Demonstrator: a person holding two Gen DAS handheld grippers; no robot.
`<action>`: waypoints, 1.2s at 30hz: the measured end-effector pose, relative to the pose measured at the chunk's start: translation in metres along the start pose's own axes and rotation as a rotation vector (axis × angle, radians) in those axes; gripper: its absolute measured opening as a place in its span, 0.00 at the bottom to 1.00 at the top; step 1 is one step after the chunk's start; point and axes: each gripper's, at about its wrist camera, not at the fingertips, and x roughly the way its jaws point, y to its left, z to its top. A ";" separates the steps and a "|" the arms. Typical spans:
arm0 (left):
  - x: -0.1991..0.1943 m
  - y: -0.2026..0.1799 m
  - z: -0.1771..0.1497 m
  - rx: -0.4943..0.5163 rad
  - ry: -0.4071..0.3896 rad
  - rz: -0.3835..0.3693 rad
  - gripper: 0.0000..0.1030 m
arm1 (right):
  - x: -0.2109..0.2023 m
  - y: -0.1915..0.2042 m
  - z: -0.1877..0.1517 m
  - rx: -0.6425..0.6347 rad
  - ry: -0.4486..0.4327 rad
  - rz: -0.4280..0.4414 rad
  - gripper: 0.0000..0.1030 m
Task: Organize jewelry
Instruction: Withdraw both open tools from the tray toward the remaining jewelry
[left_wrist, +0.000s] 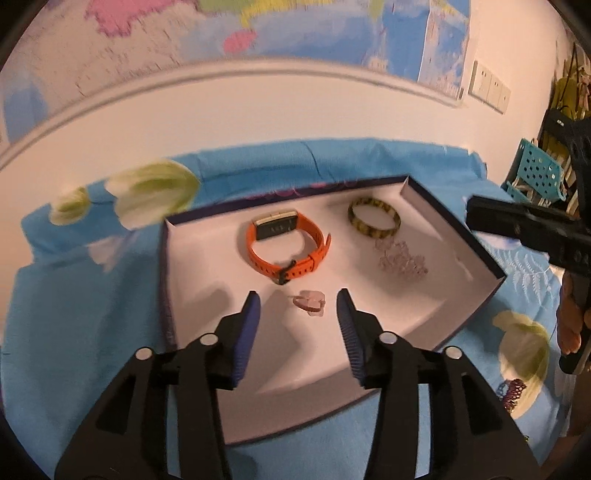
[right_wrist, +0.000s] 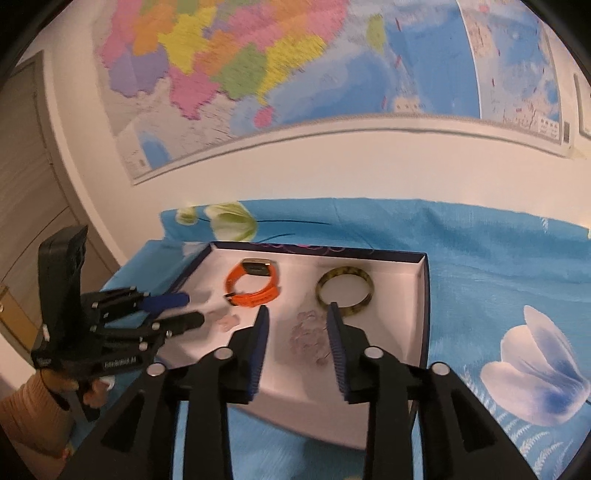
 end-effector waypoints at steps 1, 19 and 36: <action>-0.006 0.000 0.000 0.001 -0.011 0.003 0.47 | -0.005 0.002 -0.002 -0.005 -0.006 0.004 0.34; -0.087 -0.016 -0.071 0.008 -0.067 -0.049 0.56 | -0.063 0.025 -0.094 -0.079 0.116 0.046 0.37; -0.098 -0.027 -0.110 -0.005 -0.027 -0.089 0.56 | -0.052 0.017 -0.132 -0.009 0.200 0.048 0.12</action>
